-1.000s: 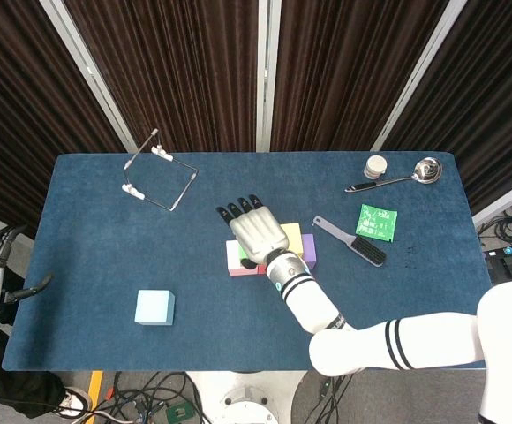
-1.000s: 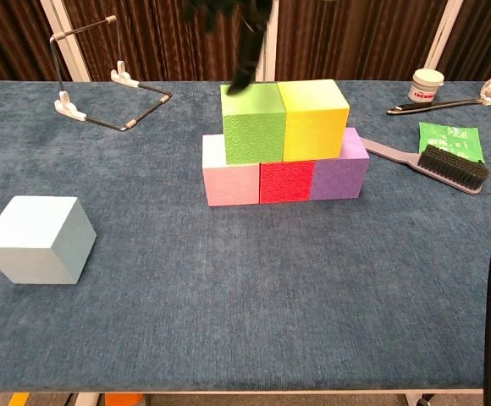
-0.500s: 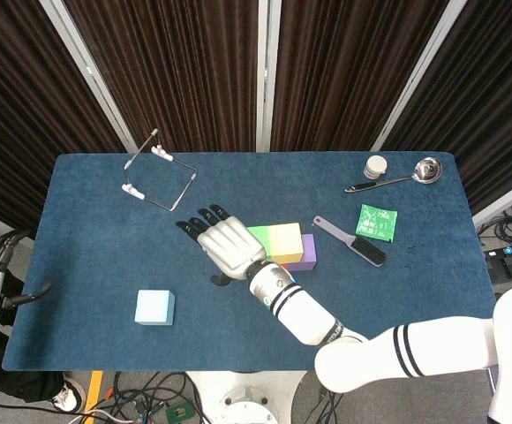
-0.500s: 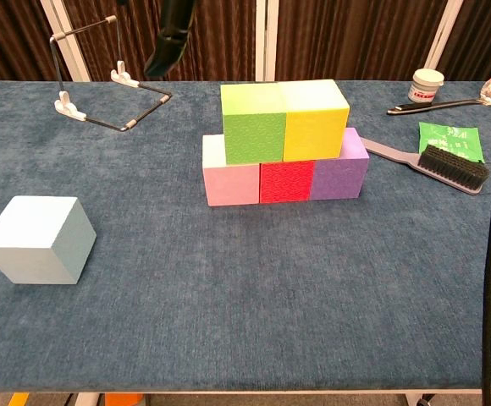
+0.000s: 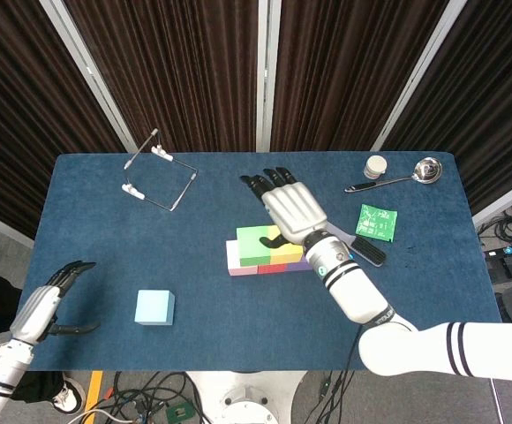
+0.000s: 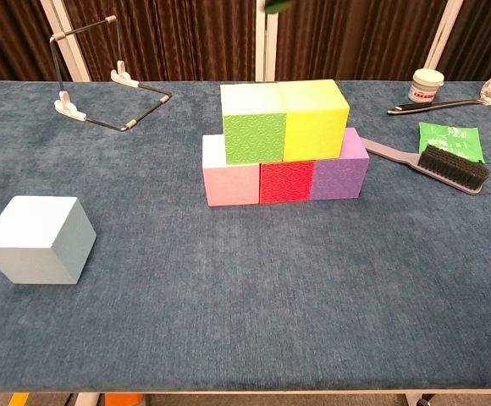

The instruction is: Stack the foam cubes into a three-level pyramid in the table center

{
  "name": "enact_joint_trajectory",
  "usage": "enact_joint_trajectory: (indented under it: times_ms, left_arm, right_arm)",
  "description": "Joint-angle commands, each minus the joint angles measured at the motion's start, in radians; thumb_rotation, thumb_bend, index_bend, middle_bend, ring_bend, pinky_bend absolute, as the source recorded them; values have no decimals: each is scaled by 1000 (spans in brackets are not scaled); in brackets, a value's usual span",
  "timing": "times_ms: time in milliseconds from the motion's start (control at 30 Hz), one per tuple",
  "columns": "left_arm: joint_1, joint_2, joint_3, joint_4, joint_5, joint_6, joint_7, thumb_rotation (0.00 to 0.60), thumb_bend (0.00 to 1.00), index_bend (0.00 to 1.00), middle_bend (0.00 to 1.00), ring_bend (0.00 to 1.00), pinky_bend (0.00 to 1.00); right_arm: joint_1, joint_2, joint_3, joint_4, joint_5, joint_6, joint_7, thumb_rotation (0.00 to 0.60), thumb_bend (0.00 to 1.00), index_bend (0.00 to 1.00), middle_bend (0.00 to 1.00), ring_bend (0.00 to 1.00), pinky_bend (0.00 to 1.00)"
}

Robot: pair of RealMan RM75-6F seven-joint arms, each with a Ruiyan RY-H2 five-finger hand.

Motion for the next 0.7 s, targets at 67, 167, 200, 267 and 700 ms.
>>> enact_joint_trajectory:
  times_ms: [67,167,200,267,700]
  left_arm:
    - [-18,-95,-14,-65,-25,-32,126,600,62,94,125,26,104]
    - [-33,-136,-14,-75,-41,-70,177,600,62,68,96,26,104]
    - [-39,-154,-21,-77,-48,-77,200,600,62,64,87,26,104]
    - [-46,-186,-36,-65,-58,-77,250,600,63,62,84,26,104]
    - [-75,-245,-47,-84,-164,-159,388,600,63,61,119,25,104]
  right_arm:
    - [-87,59,-30,26,-72,-50,93,600,120,0,115,0,0]
    - [-130,95,-40,28,-115,-81,140,600,120,0,110,0,0]
    - [-148,110,-42,31,-134,-94,163,600,120,0,107,0,0]
    - [-176,128,-43,37,-162,-110,200,600,120,0,103,0,0]
    - [-313,210,-37,84,-337,-182,393,600,120,0,102,0,0]
